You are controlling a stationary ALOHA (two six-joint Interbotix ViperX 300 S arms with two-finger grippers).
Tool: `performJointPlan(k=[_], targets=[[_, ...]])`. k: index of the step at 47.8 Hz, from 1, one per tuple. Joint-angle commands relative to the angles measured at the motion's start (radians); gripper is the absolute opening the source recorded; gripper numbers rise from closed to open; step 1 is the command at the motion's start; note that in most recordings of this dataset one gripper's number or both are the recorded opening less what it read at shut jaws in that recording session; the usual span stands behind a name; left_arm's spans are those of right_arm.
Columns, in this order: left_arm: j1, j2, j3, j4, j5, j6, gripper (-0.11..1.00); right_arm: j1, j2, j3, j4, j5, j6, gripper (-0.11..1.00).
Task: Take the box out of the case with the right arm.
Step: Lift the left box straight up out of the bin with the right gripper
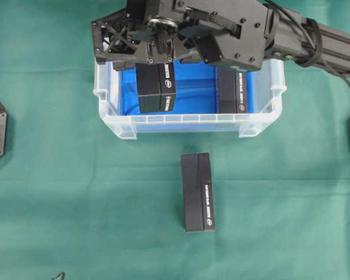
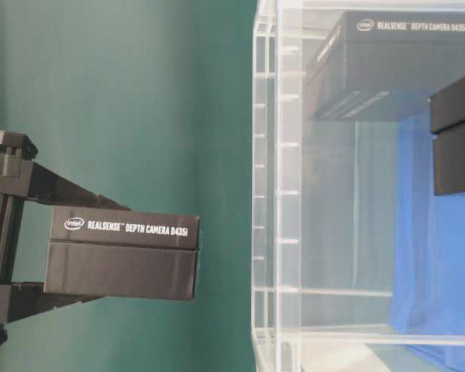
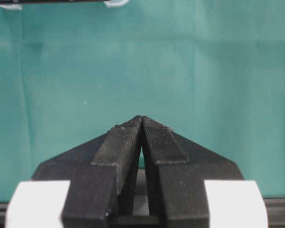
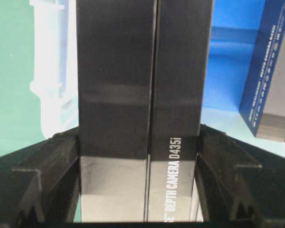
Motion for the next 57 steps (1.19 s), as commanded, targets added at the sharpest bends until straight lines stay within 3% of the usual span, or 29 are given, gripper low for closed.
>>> performJointPlan(k=[1,44,57], targets=[[-0.003,0.002,-0.028,0.002,-0.005,0.002,0.0,0.005,-0.069,-0.028,-0.006,-0.002,0.0,0.68],[-0.003,0.003,-0.028,0.002,-0.006,-0.002,0.0,0.005,-0.069,-0.028,-0.006,-0.003,0.002,0.67],[-0.003,0.009,-0.031,0.002,-0.005,0.002,0.0,0.015,-0.069,-0.028,-0.005,0.002,0.031,0.67]])
